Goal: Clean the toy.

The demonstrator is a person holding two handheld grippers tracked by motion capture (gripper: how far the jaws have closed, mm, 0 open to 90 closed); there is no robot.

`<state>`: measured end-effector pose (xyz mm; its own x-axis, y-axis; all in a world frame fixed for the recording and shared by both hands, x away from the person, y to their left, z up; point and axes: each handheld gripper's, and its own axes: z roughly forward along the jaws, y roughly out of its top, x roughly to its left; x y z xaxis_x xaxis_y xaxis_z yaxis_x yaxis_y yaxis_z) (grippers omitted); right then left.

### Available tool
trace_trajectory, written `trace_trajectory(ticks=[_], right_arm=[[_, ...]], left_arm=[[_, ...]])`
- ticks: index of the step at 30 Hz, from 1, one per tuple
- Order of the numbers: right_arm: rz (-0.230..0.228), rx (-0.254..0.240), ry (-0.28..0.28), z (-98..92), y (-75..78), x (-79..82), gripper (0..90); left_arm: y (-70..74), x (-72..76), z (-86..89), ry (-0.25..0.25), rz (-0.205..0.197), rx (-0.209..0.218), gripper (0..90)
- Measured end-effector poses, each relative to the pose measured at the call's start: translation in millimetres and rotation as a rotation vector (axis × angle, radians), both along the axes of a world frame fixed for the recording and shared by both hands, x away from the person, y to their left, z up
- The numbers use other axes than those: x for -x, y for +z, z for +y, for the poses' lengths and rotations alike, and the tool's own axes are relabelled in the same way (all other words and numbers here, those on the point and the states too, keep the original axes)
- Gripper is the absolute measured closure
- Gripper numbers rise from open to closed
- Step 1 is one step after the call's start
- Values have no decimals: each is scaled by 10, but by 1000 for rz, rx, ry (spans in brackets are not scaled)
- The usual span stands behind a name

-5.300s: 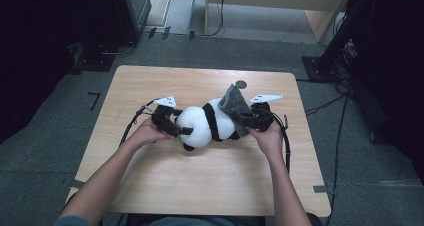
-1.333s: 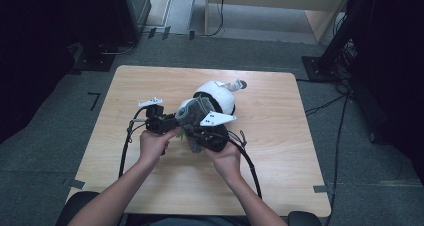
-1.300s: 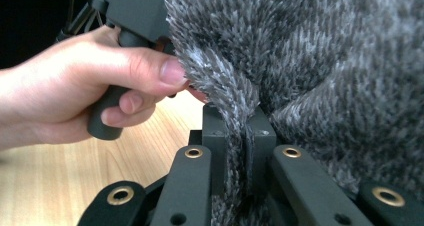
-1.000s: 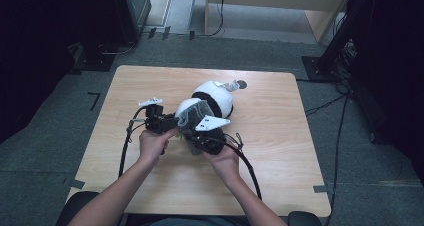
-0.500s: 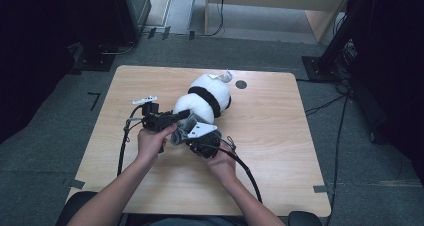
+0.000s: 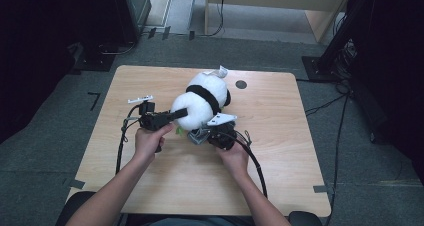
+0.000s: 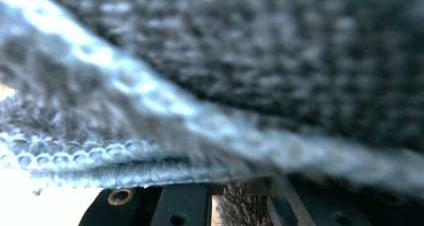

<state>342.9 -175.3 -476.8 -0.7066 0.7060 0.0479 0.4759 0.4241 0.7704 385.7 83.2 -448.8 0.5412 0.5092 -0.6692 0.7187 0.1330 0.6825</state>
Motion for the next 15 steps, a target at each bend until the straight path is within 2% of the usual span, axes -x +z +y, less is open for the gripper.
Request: trace_trajectory(ticks=[5, 12, 15], right_arm=[[-1, 6, -19, -52, 43, -11, 840], [2, -18, -65, -208, 111, -41, 840], [7, -44, -87, -299, 147, -62, 840]], left_arm=[[12, -3, 33, 6, -17, -25, 491], [-3, -25, 78, 8, -14, -36, 491], [0, -29, 94, 10, -16, -42, 491]])
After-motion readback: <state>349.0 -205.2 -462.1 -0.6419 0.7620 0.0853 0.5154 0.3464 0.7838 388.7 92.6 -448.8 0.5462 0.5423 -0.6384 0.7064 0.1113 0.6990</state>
